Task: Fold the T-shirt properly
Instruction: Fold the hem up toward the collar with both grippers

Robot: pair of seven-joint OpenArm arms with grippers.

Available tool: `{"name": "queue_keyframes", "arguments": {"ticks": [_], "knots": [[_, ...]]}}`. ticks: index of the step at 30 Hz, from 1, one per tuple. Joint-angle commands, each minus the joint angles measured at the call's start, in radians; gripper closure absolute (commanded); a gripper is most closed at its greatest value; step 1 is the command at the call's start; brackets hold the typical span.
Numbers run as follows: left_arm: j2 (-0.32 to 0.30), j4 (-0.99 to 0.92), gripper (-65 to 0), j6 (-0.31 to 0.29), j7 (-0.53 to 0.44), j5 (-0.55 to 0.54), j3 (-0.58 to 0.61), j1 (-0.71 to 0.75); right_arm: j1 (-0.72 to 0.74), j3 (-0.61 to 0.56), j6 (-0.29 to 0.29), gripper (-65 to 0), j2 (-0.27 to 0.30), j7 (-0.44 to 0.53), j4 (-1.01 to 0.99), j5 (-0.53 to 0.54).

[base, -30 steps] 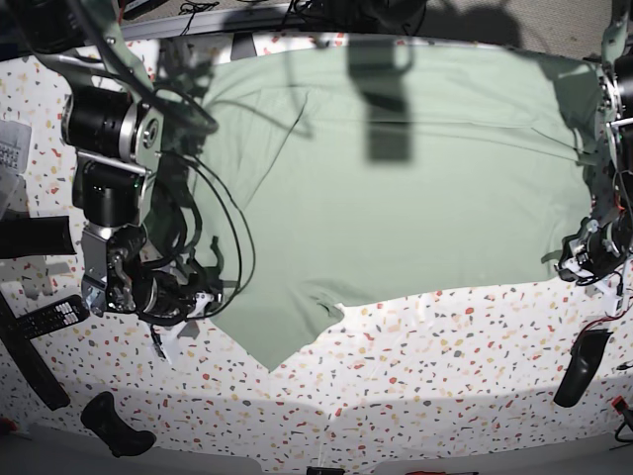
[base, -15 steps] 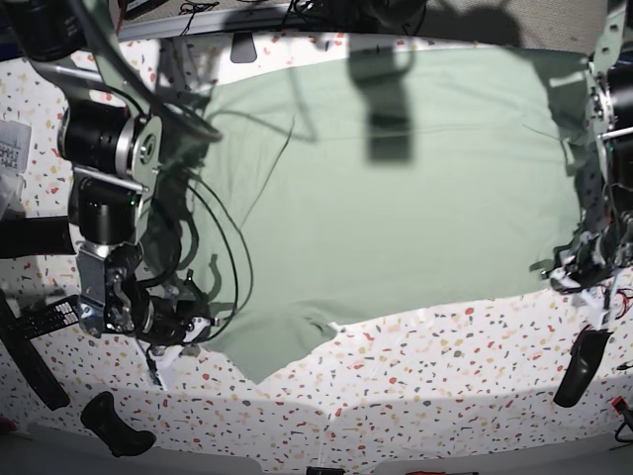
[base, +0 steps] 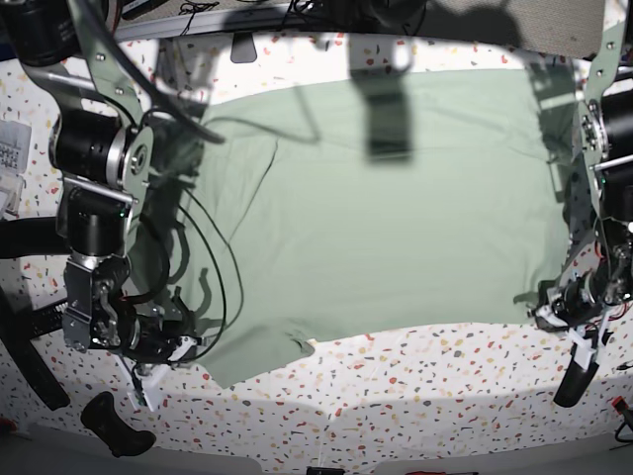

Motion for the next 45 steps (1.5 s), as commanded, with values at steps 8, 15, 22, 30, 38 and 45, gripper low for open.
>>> {"name": "queue_keyframes", "arguments": {"ticks": [8,15,22,30,38,45], "knots": [[-0.014,0.155,0.0,-0.177,0.201,-0.253,-0.002,-0.031,-0.043,0.003,0.009,0.0,0.018,-0.019,0.203,0.085],[-0.037,0.198,0.0,-0.176,0.303,-0.318,-0.002,-0.025,-0.199,0.003,0.009,0.0,0.042,-0.029,0.391,0.085],[-0.103,0.211,0.0,-0.220,0.477,-0.566,-0.002,0.005,-0.289,0.003,0.009,0.0,0.050,-0.035,0.502,0.085],[-0.186,0.211,0.0,-0.225,0.738,-0.895,-0.002,0.006,-0.327,0.003,0.009,0.0,0.050,-0.063,0.600,0.088],[-0.239,0.216,0.0,-0.234,0.832,-1.046,-0.002,0.067,-0.407,0.003,0.009,0.0,0.050,-0.092,0.734,0.135],[-0.241,0.236,0.0,-0.234,0.768,-1.045,-0.002,0.195,-0.467,0.003,0.009,0.0,0.050,-0.093,0.763,0.135]]}}
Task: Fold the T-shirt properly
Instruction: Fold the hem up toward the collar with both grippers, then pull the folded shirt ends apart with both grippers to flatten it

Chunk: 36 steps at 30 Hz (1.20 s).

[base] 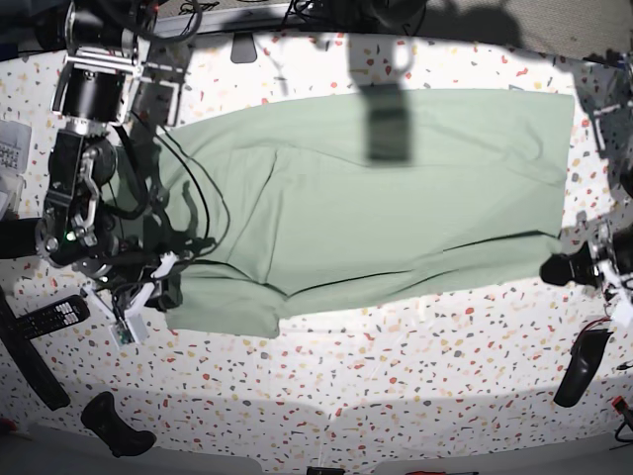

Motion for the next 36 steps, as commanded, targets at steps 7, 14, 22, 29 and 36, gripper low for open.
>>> {"name": "queue_keyframes", "arguments": {"ticks": [7,14,22,29,36], "knots": [[-0.023,0.174,0.0,-0.009,-0.060,0.096,-0.006,0.052,0.004,0.004,0.009,0.0,0.014,0.020,0.024,0.014],[-0.022,0.371,0.0,0.047,-0.154,0.315,-0.006,0.150,0.000,0.006,0.009,0.0,0.014,0.021,0.026,0.048],[0.037,0.577,0.0,0.122,-0.269,0.494,-0.050,0.271,-0.076,0.050,0.009,0.0,0.011,0.021,0.136,0.119],[0.077,0.771,0.0,0.194,-0.322,0.612,-0.120,0.407,-0.179,0.132,0.009,0.0,0.011,0.012,0.243,0.119],[0.077,0.845,0.0,0.230,-0.330,0.652,-0.138,0.478,-0.227,0.161,0.009,0.0,0.008,0.012,0.262,0.119]]}}
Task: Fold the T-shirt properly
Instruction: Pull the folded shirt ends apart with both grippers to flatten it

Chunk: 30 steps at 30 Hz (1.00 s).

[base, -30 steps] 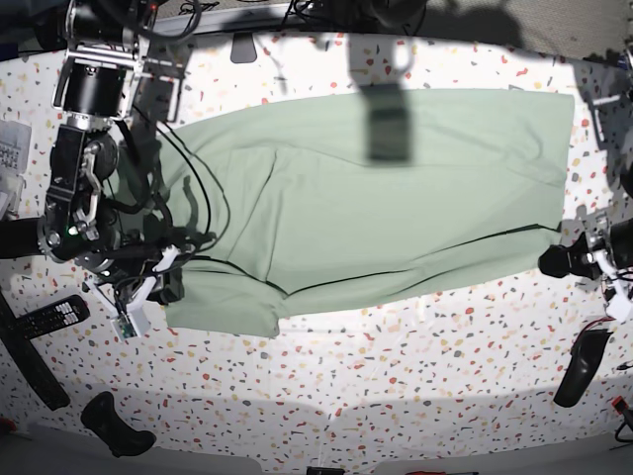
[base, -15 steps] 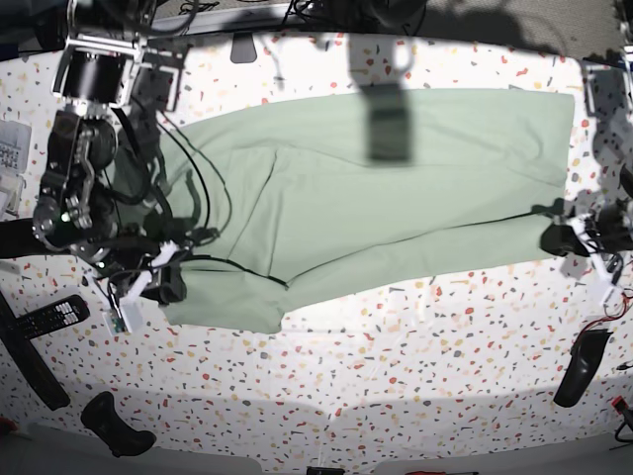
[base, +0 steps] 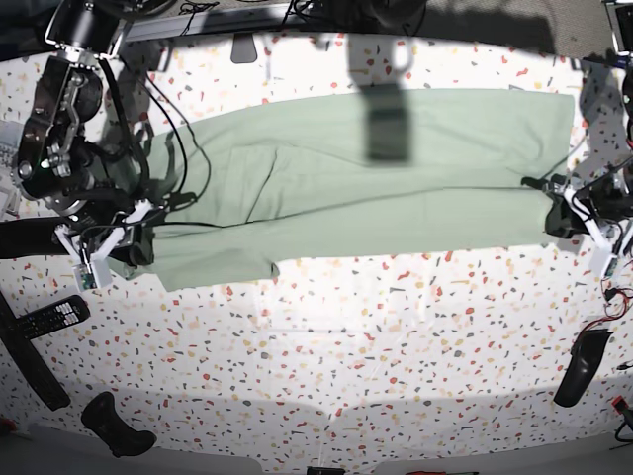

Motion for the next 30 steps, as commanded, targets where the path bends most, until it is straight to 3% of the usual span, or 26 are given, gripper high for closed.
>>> {"name": "queue_keyframes", "arguments": {"ticks": [1,15,18,19,21,23,26,30], "knots": [[-0.019,0.016,0.0,-0.003,-0.016,-0.013,-0.008,-0.010,0.016,0.005,0.006,0.0,0.011,0.026,0.021,0.013],[-0.019,0.016,0.0,-0.003,-0.002,0.020,-0.008,0.022,0.016,0.005,0.006,0.0,0.012,-0.132,0.021,0.013],[-0.019,0.016,0.0,-0.003,0.007,0.020,-0.008,0.022,0.016,0.004,0.006,-17.3,0.012,-0.200,0.021,0.014],[-0.019,0.016,-2.5,-0.003,0.014,0.020,-0.008,0.022,0.016,0.004,0.006,-20.8,0.012,-0.211,0.021,0.016],[-0.019,0.016,-17.7,-0.003,0.024,0.020,-0.008,0.022,0.016,0.004,0.006,-22.5,0.012,-0.214,0.021,0.049],[-0.019,0.016,-27.3,-0.003,0.024,0.020,-0.008,0.022,0.016,0.004,0.006,-22.5,0.012,-0.212,0.021,0.097],[-0.019,0.016,-28.8,-0.003,0.005,0.014,-0.008,0.022,0.022,0.004,0.006,-22.5,0.012,-0.190,0.021,0.141],[0.023,0.016,-28.8,-0.003,-0.009,0.042,-0.008,0.011,0.037,0.024,0.006,-22.5,0.012,0.043,0.021,0.143]]}}
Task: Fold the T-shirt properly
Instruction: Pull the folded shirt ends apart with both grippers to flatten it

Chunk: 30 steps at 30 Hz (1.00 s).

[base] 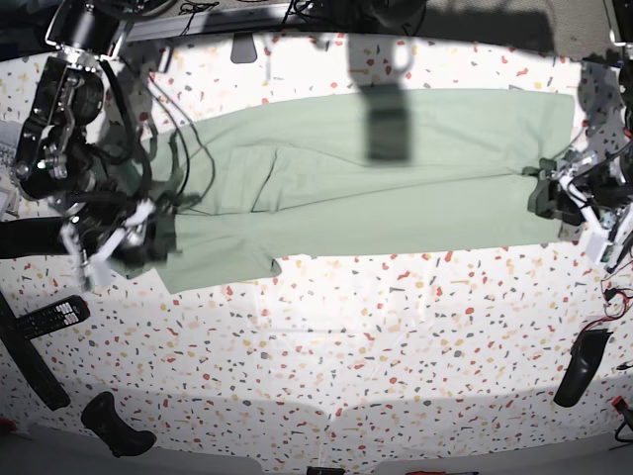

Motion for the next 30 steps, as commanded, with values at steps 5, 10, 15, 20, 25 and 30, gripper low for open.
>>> {"name": "queue_keyframes", "arguments": {"ticks": [5,10,15,20,25,30], "knots": [[0.053,0.016,-28.8,0.008,-0.020,0.046,-0.006,-0.010,0.088,0.018,0.006,-22.5,0.013,0.053,0.019,0.090],[0.077,0.016,-28.8,0.022,-0.039,0.048,-0.006,-0.010,0.208,0.015,-0.012,-22.5,0.013,0.050,-0.079,0.053],[0.077,0.016,-28.8,0.022,-0.035,0.048,-0.005,-0.010,0.386,0.015,-0.037,-22.5,0.013,0.057,-0.343,-0.024],[0.077,0.016,-28.8,0.022,-0.035,0.048,-0.006,-0.010,0.564,0.009,-0.038,-22.5,0.014,-0.100,-0.649,-0.203],[0.077,0.016,-28.8,0.022,-0.042,0.047,-0.005,-0.010,0.601,-0.042,-0.037,-22.5,0.014,-0.082,-0.802,-0.204],[0.077,0.016,-28.8,0.022,-0.042,0.047,-0.006,-0.010,0.599,-0.106,-0.038,-30.7,0.014,-0.020,-0.861,-0.286]]}}
